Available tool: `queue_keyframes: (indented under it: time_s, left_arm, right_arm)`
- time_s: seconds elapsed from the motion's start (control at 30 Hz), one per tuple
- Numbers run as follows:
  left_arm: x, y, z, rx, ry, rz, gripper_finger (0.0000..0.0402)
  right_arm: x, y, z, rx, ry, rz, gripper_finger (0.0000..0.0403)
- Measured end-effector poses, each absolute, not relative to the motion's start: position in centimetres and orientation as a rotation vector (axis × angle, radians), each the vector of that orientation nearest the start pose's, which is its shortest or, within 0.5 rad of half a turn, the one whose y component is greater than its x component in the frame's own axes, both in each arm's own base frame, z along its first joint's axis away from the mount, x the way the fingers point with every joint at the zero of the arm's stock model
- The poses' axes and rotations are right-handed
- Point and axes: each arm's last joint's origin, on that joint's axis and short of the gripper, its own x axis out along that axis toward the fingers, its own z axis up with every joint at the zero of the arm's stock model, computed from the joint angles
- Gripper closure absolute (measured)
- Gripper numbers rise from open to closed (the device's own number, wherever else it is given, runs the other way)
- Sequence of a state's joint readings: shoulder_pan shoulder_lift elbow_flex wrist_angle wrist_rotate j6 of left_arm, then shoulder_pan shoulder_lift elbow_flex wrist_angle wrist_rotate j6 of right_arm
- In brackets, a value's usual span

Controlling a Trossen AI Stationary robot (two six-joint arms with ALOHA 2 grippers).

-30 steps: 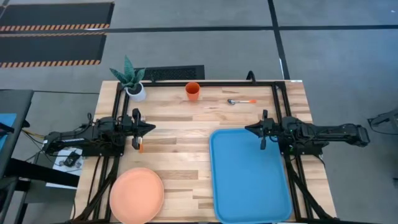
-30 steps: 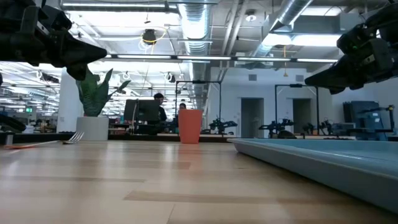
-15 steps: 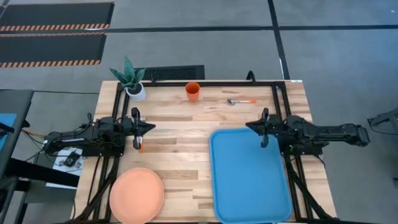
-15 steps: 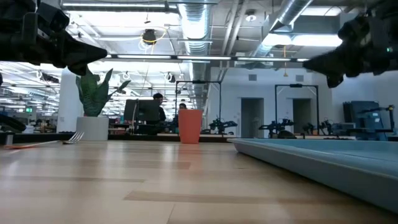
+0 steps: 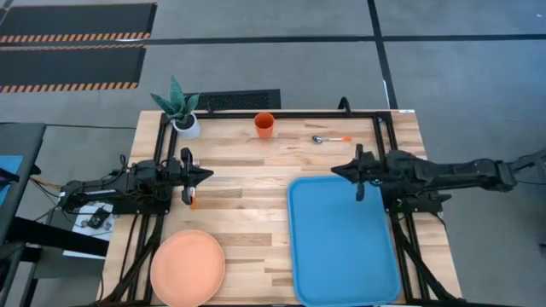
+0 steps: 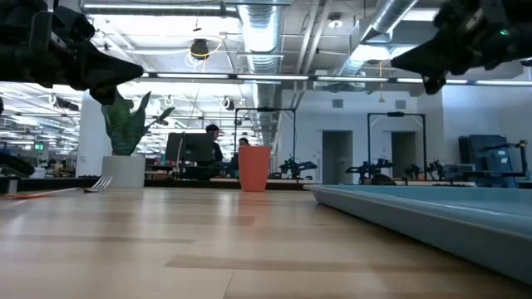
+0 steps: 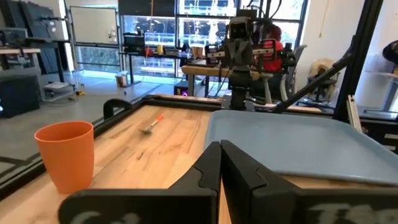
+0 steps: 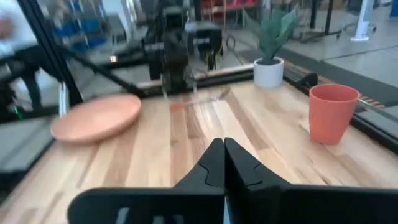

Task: Pick and place plate/cup/fork/spoon on tray
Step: Prepare the blue tray

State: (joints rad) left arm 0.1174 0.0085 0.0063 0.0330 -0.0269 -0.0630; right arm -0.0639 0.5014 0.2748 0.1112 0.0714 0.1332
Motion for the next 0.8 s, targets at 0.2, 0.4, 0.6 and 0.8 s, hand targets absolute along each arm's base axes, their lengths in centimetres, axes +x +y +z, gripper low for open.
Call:
queue_keyframes:
  time_s: [0.2, 0.4, 0.6, 0.8]
  left_arm:
    - [9.7, 1.2, 16.8, -0.062, -0.039, 0.143, 0.0401]
    - [9.7, 1.3, 16.8, -0.050, -0.038, 0.157, 0.0401]
    - [9.7, 1.3, 16.8, -0.064, -0.039, 0.157, 0.0401]
    - [9.7, 1.2, 16.8, -0.090, -0.040, 0.151, 0.0401]
  right_arm:
    - [16.2, -1.6, 22.8, 0.118, 0.307, -0.092, 0.0398]
    - [18.2, -3.2, 22.1, 0.210, 0.531, -0.021, 0.0398]
    - [20.5, -5.4, 21.2, 0.264, 0.749, 0.018, 0.0389]
    - [23.3, -7.0, 21.0, 0.231, 0.943, 0.060, 0.0346]
